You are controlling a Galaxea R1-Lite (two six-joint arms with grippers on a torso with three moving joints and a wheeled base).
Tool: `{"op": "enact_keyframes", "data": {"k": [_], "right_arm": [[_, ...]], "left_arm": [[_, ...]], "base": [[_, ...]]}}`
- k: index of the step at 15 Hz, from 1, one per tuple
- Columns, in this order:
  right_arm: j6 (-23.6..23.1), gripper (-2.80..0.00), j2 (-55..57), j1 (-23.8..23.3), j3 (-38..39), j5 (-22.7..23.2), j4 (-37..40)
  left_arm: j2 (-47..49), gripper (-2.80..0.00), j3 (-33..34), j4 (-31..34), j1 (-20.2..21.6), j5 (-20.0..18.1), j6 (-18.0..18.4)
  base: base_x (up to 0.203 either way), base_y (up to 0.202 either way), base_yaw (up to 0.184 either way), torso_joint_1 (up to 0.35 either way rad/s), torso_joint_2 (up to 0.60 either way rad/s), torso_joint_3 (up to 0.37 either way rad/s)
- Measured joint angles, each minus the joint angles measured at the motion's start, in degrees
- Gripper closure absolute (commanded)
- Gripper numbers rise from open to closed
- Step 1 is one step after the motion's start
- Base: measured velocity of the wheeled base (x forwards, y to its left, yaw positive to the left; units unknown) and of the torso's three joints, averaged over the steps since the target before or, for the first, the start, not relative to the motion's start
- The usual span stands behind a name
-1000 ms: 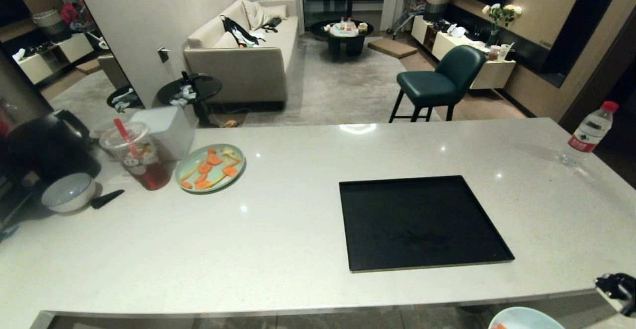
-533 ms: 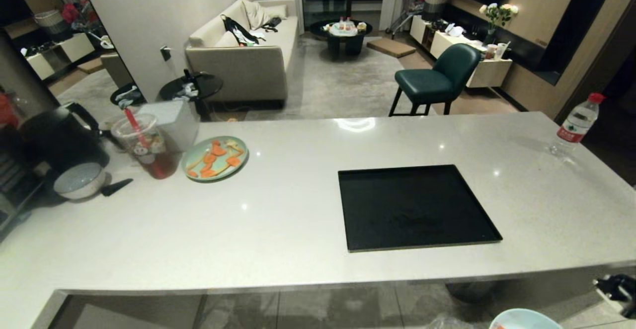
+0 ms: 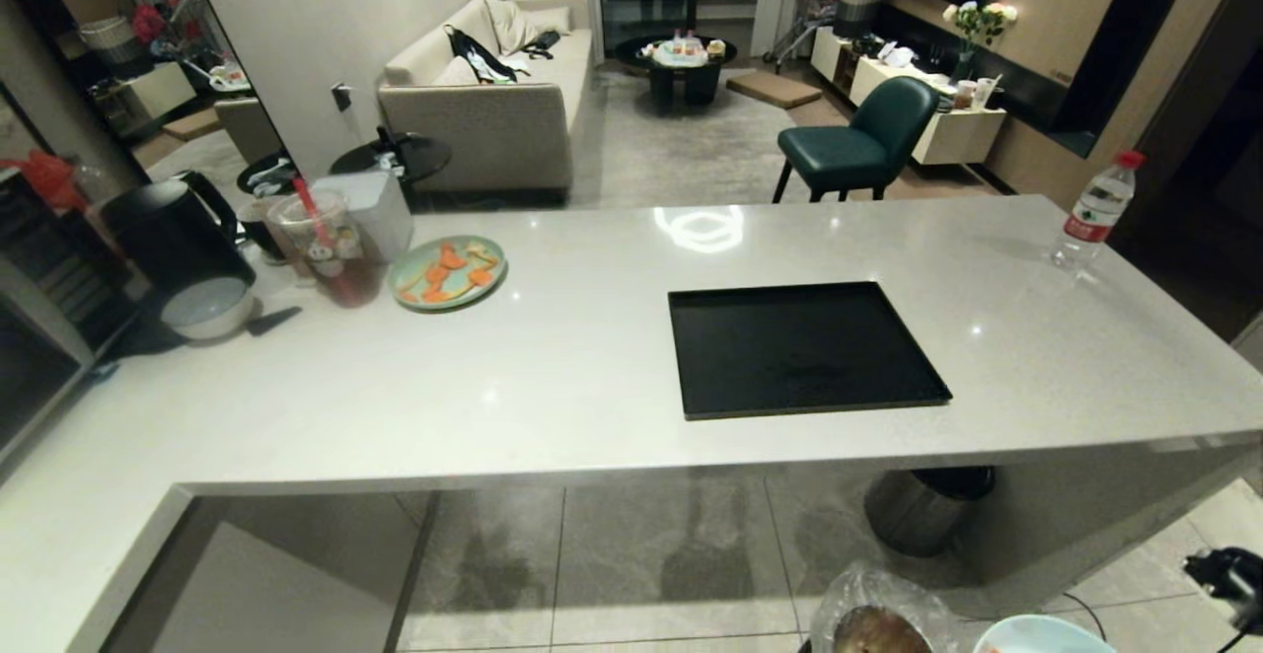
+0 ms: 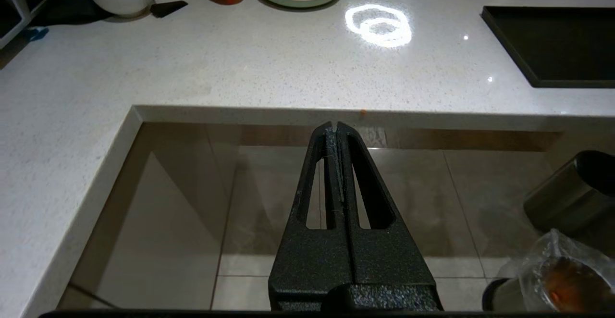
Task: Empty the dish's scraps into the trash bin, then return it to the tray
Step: Move the bowl over the trash can
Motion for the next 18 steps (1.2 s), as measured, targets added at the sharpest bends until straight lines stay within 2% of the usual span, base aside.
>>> {"op": "enact_keyframes", "data": {"k": [6,18], "right_arm": [[0.02,0.00,-0.11,0.01,-0.04,-0.03,0.05],[0.00,0.00,-0.67,0.09,-0.15,0.33,0.02]], "left_arm": [[0.00,0.00,0.00,-0.05,0.02,-0.01,0.07],[0.00,0.00,0.00,-0.01,0.05,0.00,0.05]], "base": [[-0.180,0.000,-0.002,0.002,0.00,0.002],[0.000,0.000,0.000,0.000,0.00,0.000]]}}
